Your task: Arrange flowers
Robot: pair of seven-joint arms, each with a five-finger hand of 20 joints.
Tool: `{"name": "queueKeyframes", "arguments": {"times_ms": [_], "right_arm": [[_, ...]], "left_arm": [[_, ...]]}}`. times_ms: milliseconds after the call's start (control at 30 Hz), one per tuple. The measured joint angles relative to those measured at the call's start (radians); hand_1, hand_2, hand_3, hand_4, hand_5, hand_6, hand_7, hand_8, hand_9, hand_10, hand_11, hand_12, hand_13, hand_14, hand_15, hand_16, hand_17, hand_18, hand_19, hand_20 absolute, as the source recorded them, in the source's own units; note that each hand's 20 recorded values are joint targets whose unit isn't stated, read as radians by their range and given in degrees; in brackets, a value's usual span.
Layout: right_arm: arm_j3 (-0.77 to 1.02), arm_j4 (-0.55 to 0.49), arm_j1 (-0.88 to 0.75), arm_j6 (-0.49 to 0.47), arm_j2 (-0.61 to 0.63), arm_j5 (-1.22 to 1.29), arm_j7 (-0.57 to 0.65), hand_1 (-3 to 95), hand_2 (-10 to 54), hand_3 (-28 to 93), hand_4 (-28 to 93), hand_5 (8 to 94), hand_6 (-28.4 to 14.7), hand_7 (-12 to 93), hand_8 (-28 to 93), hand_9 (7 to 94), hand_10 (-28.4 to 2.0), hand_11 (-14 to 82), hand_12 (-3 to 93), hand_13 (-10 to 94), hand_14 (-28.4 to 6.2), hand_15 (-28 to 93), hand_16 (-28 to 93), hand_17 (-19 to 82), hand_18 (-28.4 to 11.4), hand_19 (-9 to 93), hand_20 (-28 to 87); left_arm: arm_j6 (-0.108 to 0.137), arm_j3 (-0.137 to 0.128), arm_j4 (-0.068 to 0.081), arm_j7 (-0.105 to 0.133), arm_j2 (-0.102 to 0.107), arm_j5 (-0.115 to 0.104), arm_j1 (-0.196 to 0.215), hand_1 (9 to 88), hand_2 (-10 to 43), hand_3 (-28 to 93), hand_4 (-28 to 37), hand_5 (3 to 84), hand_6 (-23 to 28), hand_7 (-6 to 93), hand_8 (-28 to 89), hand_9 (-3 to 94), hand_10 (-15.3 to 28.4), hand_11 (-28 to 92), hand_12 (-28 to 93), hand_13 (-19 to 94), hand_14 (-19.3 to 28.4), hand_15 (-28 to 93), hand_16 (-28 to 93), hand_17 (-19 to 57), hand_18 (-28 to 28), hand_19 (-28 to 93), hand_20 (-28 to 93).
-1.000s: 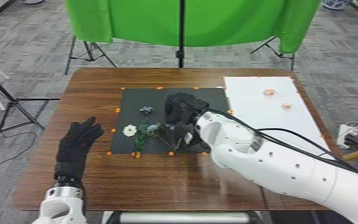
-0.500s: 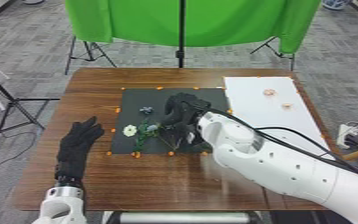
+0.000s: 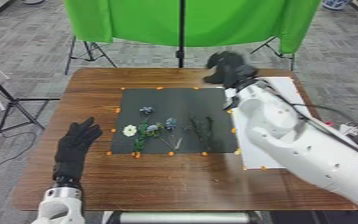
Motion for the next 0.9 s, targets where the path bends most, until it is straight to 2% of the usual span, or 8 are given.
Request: {"name": "queueKeyframes", "arguments": {"times_ms": [100, 200, 300, 467, 667, 767, 800, 900], "right_arm": [[0.08, 0.043, -0.011, -0.024, 0.052, -0.019, 0.079, 36.9, -9.5, 67, -16, 60.4, -0.5, 16, -9, 65.6, -14.9, 16.3, 22.3, 80, -7.0, 64, 34, 55, -15.6, 93, 58], [0.156, 0.097, -0.026, -0.113, 0.099, 0.045, 0.12, 36.5, -9.5, 67, -15, 60.3, -0.7, 15, -8, 65.3, -14.9, 16.3, 22.3, 80, -7.1, 64, 34, 55, -15.8, 93, 58], [0.211, 0.141, -0.055, -0.189, 0.142, 0.112, 0.124, 36.2, -9.5, 67, -15, 60.3, -0.1, 15, -8, 65.6, -15.0, 16.3, 22.3, 80, -7.2, 64, 34, 55, -15.9, 93, 58], [0.231, 0.192, -0.114, -0.224, 0.174, 0.125, 0.11, 36.2, -9.5, 66, -16, 61.8, 1.9, 15, -9, 66.0, -14.8, 16.2, 21.9, 80, -7.3, 64, 34, 55, -15.8, 93, 58], [0.268, 0.193, -0.217, -0.264, 0.176, 0.131, 0.081, 36.1, -9.5, 66, -16, 62.2, 2.2, 16, -10, 67.1, -15.1, 15.8, 21.4, 80, -7.0, 65, 33, 56, -15.5, 93, 57], [0.259, 0.195, -0.249, -0.262, 0.176, 0.131, 0.067, 42.3, -9.5, 68, -18, 63.6, 2.1, 17, -10, 72.0, -13.0, 16.8, 20.6, 83, -5.2, 65, 33, 58, -14.0, 93, 58], [0.249, 0.199, -0.253, -0.259, 0.176, 0.128, 0.064, 46.0, -9.5, 66, -19, 65.2, 1.9, 18, -5, 74.1, -12.4, 16.8, 21.3, 84, -4.5, 65, 33, 59, -13.5, 93, 59], [0.211, 0.213, -0.251, -0.201, 0.174, 0.091, 0.06, 57.8, -9.5, 59, -19, 72.6, 0.8, 18, 4, 83.8, -9.2, 7.0, 32.1, 87, -3.1, 64, 33, 62, -12.4, 93, 59]], "left_arm": [[0.0, -0.003, 0.0, 0.0, 0.0, 0.0, 0.001, 20.7, 10.9, 62, -28.3, 43.7, 7.1, 8.2, -5, 40.6, 15.0, 20, 13, 29, 18.7, 30, -2, 1.2, 12.8, 12, 17], [0.0, -0.003, 0.0, -0.001, 0.0, 0.0, 0.002, 20.6, 10.8, 63, -28.3, 43.6, 7.0, 8.2, -5, 40.6, 15.0, 20, 13, 29, 18.8, 30, -2, 1.3, 12.8, 11, 16], [0.0, -0.004, 0.0, -0.001, 0.0, 0.0, 0.002, 20.8, 10.8, 62, -28.3, 43.6, 7.0, 8.2, -5, 40.6, 14.9, 20, 13, 29, 18.8, 30, -2, 1.3, 12.7, 11, 16], [0.0, -0.004, 0.0, -0.002, 0.0, 0.0, 0.002, 20.8, 10.9, 62, -28.3, 43.6, 7.1, 8.2, -5, 40.6, 14.9, 20, 13, 29, 18.8, 30, -2, 1.3, 12.8, 11, 17], [-0.001, -0.004, 0.001, -0.004, 0.001, 0.0, 0.002, 20.6, 10.8, 62, -28.3, 43.6, 7.1, 8.3, -5, 40.6, 14.8, 20, 13, 29, 18.8, 30, -2, 1.3, 12.8, 11, 17], [-0.001, -0.004, 0.001, -0.004, 0.001, 0.0, 0.002, 20.6, 10.8, 63, -28.3, 43.6, 7.1, 8.2, -5, 40.6, 14.8, 20, 13, 29, 18.7, 30, -2, 1.3, 12.8, 11, 17], [-0.001, -0.004, 0.001, -0.004, 0.0, 0.0, 0.002, 20.6, 10.8, 63, -28.3, 43.6, 7.1, 8.2, -5, 40.6, 14.8, 20, 13, 29, 18.7, 30, -2, 1.3, 12.8, 11, 17], [-0.001, -0.004, 0.001, -0.003, -0.001, -0.004, 0.002, 20.6, 10.8, 63, -28.3, 43.6, 7.1, 8.2, -5, 40.6, 14.8, 20, 13, 29, 18.7, 30, -2, 1.3, 12.8, 11, 17]]}}
